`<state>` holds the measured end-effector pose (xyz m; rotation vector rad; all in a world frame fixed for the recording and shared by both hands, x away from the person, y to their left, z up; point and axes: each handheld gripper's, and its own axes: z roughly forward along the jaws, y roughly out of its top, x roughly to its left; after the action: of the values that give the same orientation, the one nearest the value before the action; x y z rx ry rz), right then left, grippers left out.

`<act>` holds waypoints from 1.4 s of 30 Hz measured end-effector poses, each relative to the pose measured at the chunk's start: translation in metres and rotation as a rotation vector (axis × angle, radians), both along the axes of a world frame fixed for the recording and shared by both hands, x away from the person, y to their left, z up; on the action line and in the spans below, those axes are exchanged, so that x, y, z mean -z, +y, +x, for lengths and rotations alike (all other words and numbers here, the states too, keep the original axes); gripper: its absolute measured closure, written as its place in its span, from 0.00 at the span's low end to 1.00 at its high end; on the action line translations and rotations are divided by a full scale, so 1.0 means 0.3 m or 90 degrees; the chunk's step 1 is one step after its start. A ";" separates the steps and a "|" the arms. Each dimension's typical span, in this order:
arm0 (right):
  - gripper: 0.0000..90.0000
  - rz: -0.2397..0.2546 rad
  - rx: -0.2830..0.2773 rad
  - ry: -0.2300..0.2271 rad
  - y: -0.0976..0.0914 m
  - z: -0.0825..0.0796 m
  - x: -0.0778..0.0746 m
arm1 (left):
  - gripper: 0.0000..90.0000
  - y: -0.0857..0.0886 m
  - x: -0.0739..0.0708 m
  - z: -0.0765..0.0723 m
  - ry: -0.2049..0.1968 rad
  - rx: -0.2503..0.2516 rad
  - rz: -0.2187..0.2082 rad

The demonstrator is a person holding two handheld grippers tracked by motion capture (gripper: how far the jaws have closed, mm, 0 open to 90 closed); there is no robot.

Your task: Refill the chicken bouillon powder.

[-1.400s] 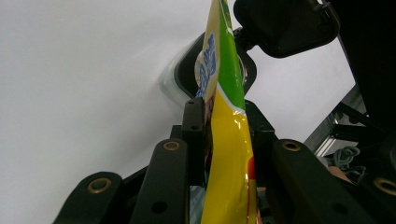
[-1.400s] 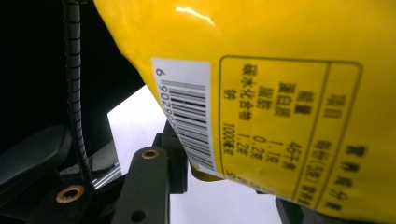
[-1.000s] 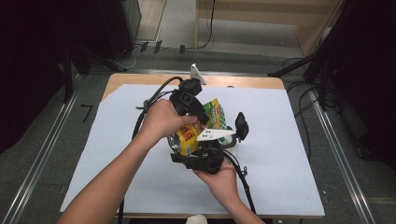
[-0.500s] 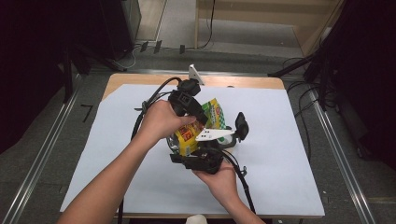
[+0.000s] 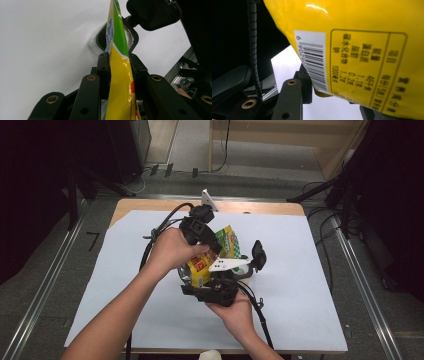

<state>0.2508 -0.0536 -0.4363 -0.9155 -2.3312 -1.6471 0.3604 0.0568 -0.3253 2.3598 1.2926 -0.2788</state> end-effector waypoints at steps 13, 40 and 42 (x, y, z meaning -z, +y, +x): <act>0.73 -0.001 0.000 0.000 -0.003 0.000 -0.001 | 0.84 -0.001 0.000 0.001 0.001 0.000 -0.001; 0.73 -0.008 0.003 -0.004 -0.003 0.000 -0.001 | 0.84 -0.004 0.005 0.006 0.005 0.002 0.001; 0.72 -0.016 0.005 -0.014 -0.002 -0.002 -0.003 | 0.84 -0.005 0.006 0.006 0.004 0.002 0.003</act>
<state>0.2501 -0.0542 -0.4355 -0.9164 -2.3720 -1.6427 0.3622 0.0553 -0.3271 2.3666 1.2940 -0.2854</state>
